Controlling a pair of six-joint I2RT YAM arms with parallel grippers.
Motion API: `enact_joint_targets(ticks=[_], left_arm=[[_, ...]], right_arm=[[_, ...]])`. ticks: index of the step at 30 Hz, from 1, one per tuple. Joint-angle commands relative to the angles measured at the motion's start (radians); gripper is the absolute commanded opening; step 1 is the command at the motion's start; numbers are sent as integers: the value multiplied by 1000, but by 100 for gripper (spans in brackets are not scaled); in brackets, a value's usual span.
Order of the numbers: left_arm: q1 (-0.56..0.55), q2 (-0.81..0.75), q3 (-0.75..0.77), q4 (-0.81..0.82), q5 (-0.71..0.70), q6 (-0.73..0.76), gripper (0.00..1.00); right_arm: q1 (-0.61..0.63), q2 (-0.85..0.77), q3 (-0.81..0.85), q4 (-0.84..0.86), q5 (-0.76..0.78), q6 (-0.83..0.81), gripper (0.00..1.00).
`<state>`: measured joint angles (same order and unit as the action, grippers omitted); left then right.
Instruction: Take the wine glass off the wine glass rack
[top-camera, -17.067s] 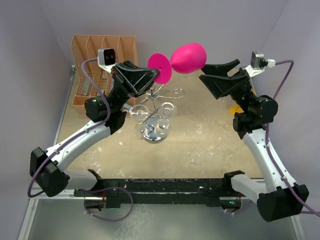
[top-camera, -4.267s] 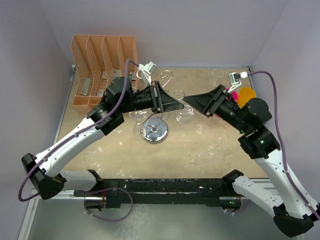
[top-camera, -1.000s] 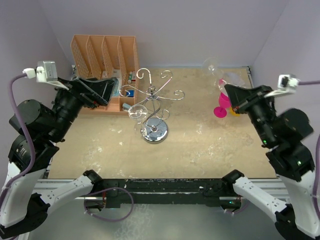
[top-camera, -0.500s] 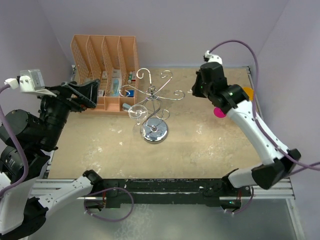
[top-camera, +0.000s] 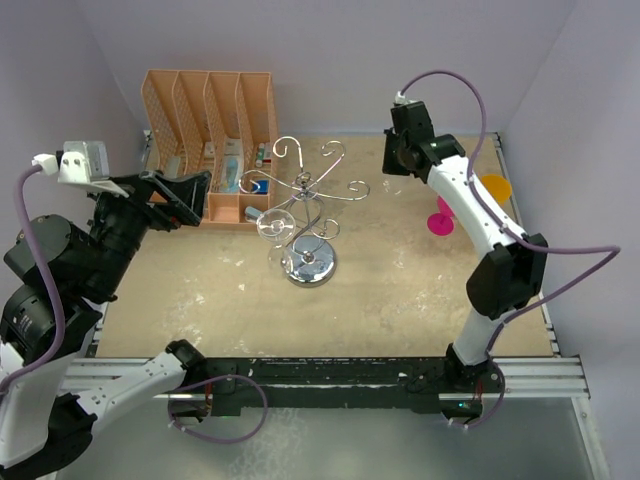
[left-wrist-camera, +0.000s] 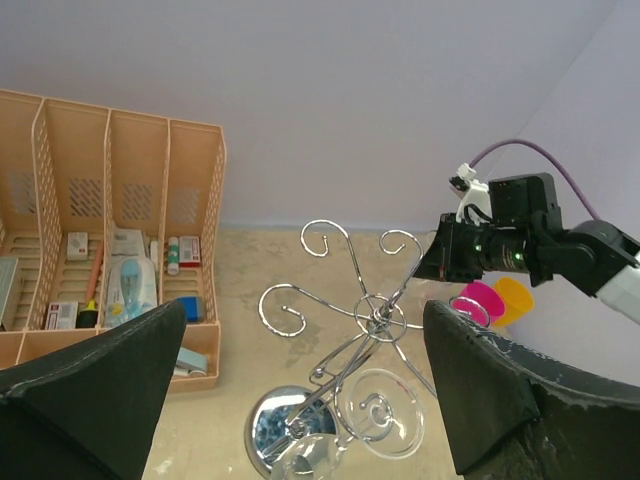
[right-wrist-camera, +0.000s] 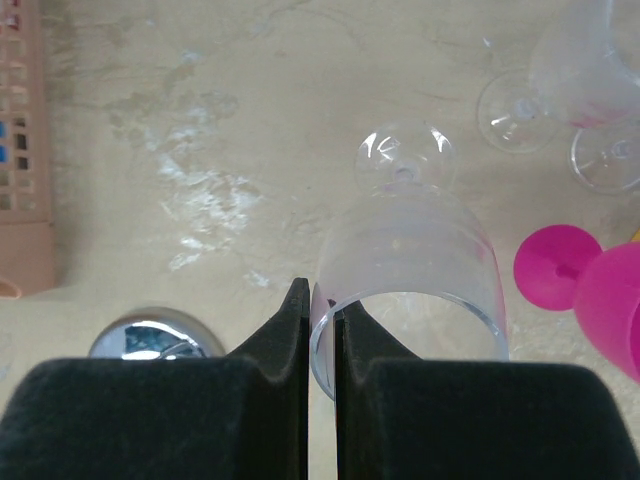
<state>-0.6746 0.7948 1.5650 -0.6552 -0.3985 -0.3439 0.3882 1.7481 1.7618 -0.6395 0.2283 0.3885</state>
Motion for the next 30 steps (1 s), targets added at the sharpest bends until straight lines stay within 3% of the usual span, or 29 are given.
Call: enact_joint_targets(ticks=[1,14,22,30], left_arm=[[1,-18,29,-11,39,18,99],[-9,-43,8,-35,41,38,99],[-38,-70,-3,-27,-48,87,99],[-40,-73,-28,-20,-20,73,99]], right_arm=[[-43,28,62,43,-71,-55,0],[-93,240,263,-27,-85,-105,0],[-131,310,310,-74,-120,-115,0],[-138,312,294,-75,-140,-109,0]])
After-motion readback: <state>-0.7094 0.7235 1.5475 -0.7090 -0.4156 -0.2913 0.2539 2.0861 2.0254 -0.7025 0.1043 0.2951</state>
